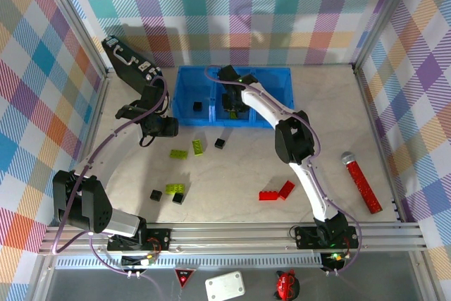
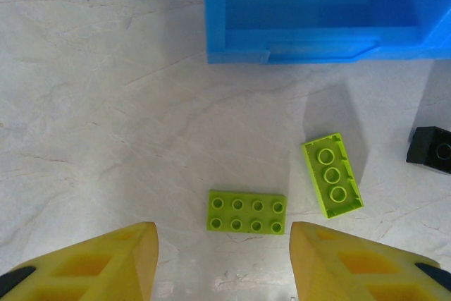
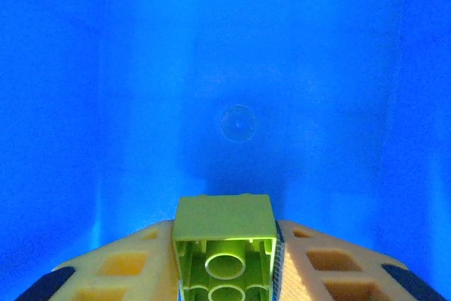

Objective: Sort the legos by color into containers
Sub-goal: Place the lego in the container.

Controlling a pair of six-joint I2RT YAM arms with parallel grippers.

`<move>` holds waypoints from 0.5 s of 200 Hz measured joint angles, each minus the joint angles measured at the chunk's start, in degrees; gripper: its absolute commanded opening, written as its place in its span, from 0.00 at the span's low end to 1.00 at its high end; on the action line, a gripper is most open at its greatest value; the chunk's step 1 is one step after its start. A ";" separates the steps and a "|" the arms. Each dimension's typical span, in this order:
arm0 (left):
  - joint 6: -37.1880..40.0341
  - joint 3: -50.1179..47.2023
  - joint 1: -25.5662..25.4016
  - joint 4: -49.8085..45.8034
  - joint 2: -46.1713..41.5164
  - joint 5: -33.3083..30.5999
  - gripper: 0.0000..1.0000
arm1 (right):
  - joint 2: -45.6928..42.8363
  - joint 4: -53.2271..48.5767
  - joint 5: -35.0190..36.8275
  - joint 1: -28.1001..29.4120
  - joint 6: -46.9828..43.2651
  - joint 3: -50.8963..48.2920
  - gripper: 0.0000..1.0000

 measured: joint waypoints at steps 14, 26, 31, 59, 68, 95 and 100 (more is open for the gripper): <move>0.00 0.00 0.00 0.00 0.00 0.00 0.52 | 0.11 -0.20 0.00 0.00 0.17 0.00 0.43; 0.00 0.00 0.00 0.00 0.00 0.00 0.52 | 0.20 -0.61 -0.04 0.00 0.17 0.00 0.45; 0.00 0.00 0.00 0.00 0.00 0.00 0.52 | 0.20 -0.74 -0.04 0.00 0.17 0.00 0.46; 0.00 0.00 0.00 0.00 0.00 0.00 0.52 | 0.20 -1.14 -0.09 0.00 0.15 0.00 0.47; 0.00 0.00 0.00 0.00 0.00 0.00 0.52 | 0.17 -1.31 -0.17 0.00 0.15 0.00 0.47; 0.00 0.00 0.00 0.00 0.00 0.02 0.52 | -0.07 -1.97 -0.24 0.00 0.11 0.00 0.48; 0.00 0.00 0.00 0.00 0.00 0.02 0.52 | -0.24 -2.16 -0.24 0.00 0.11 0.00 0.48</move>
